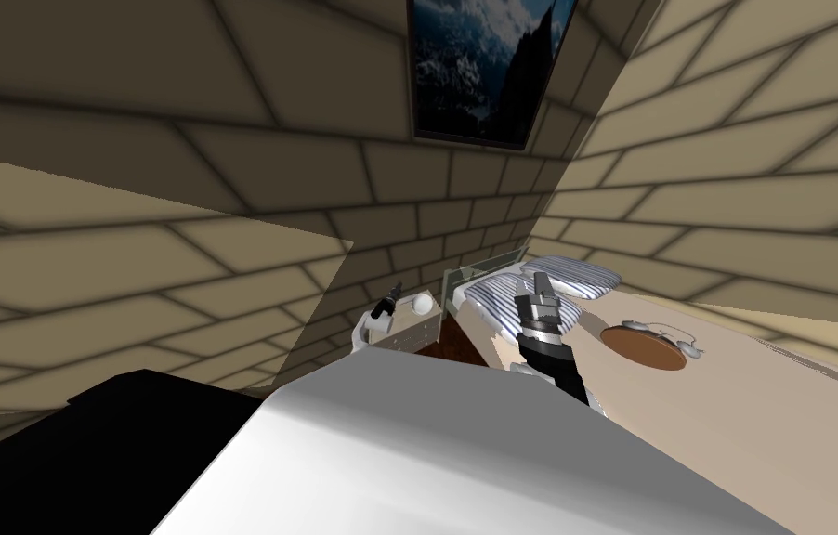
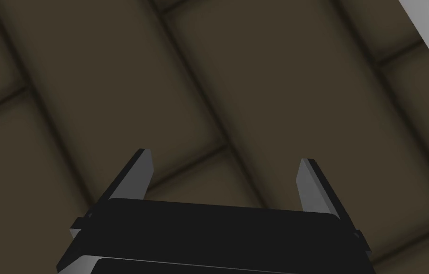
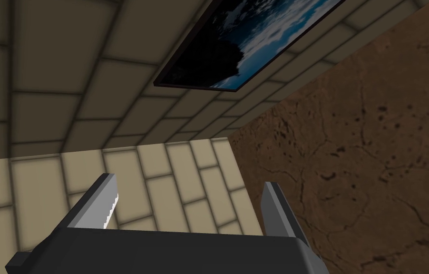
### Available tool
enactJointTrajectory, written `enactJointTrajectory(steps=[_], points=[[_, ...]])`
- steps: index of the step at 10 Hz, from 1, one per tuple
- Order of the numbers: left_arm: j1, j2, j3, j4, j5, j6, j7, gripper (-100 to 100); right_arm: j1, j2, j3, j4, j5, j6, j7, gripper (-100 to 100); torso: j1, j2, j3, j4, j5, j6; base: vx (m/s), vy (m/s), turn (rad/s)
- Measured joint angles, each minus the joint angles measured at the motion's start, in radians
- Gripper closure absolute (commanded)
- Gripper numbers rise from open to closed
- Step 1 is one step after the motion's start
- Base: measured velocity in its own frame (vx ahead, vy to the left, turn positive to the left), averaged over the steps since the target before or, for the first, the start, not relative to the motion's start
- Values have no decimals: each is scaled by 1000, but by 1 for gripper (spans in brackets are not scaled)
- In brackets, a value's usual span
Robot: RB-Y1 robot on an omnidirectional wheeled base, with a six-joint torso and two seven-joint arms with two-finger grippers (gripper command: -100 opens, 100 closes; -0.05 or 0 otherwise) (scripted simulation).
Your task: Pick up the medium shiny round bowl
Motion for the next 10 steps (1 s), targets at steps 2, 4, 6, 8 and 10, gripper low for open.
enactJointTrajectory(steps=[2,4,6,8,10], points=[[-28,4,4,35,3,59,-5,-100,0,0,0,0,0,0,0,0,0,-1,0,0,0,0,32,-30,7],[-57,-1,7,75,-1,116,-11,-100,0,0,0,0,0,0,0,0,-1,0,0,0,0,0,30,-32,11],[-73,4,10,103,5,173,-17,-100,0,0,0,0,0,0,0,0,0,0,0,0,0,0,32,-36,14],[-100,-5,15,157,-1,216,-21,-100,0,0,0,0,0,0,0,0,0,0,0,0,0,0,30,-30,15],[-121,-6,19,191,1,266,-26,-100,0,0,0,0,0,0,0,0,-1,0,0,0,0,0,30,-43,20]])
